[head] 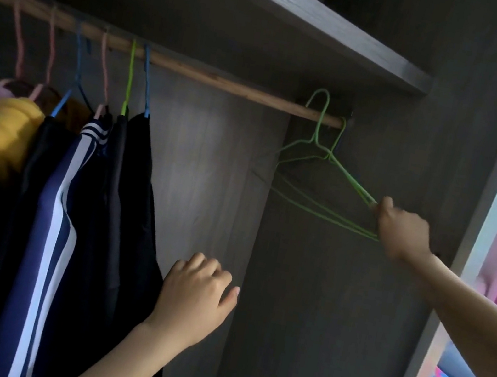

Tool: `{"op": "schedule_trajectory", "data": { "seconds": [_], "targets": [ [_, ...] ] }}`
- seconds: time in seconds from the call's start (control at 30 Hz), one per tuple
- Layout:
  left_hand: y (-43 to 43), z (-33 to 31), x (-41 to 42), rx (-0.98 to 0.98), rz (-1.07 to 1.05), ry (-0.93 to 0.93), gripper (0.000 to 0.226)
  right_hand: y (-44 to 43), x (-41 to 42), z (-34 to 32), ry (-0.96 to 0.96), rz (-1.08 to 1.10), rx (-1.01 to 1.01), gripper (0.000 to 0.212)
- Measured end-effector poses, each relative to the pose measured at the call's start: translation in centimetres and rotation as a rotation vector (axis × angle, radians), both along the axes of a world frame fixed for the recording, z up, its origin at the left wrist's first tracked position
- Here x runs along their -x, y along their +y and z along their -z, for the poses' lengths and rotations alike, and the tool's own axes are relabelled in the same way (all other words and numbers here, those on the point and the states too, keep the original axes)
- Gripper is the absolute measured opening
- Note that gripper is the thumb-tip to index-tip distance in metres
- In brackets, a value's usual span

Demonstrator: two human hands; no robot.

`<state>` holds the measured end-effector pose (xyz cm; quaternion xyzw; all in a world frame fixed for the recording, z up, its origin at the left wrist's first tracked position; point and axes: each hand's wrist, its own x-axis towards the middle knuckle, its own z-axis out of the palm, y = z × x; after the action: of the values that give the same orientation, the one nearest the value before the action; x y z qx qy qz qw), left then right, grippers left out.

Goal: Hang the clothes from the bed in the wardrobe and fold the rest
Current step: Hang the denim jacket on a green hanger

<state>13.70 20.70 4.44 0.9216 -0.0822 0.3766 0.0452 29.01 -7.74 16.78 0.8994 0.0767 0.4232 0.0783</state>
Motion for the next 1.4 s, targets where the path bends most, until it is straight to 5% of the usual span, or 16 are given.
{"op": "schedule_trajectory", "data": {
  "seconds": [0.07,0.27,0.43,0.53,0.63,0.73,1.0,1.4],
  "targets": [
    [-0.4,0.7,-0.5,-0.017,-0.003,-0.024,0.027,-0.3,1.2,1.4,0.022,-0.028,-0.043,0.025],
    [-1.8,3.5,-2.9,0.170,-0.020,0.029,0.072,-2.2,7.4,6.7,-0.172,-0.228,-0.106,0.029],
    [-3.5,5.8,-4.2,0.311,-0.015,-0.150,0.084,-6.4,11.1,11.1,-0.240,-0.405,0.036,0.070],
    [-4.6,8.0,-4.9,0.371,0.035,-0.149,0.074,-9.7,13.0,14.2,-0.231,-0.407,0.059,0.072],
    [-6.8,10.6,-4.9,0.433,0.207,-0.065,0.034,-13.4,15.3,17.7,-0.189,-0.354,0.036,0.073],
    [-9.0,12.8,-4.3,0.513,0.362,0.090,0.019,-16.6,17.5,20.7,-0.122,-0.257,0.016,0.074],
    [-17.5,17.7,-1.4,0.547,0.543,0.323,0.036,-24.2,23.6,28.3,-0.047,-0.009,-0.043,0.065],
    [-35.6,23.9,3.0,0.532,0.677,0.471,0.030,-37.5,34.0,34.7,0.024,0.248,-0.252,0.032]
  ]
}}
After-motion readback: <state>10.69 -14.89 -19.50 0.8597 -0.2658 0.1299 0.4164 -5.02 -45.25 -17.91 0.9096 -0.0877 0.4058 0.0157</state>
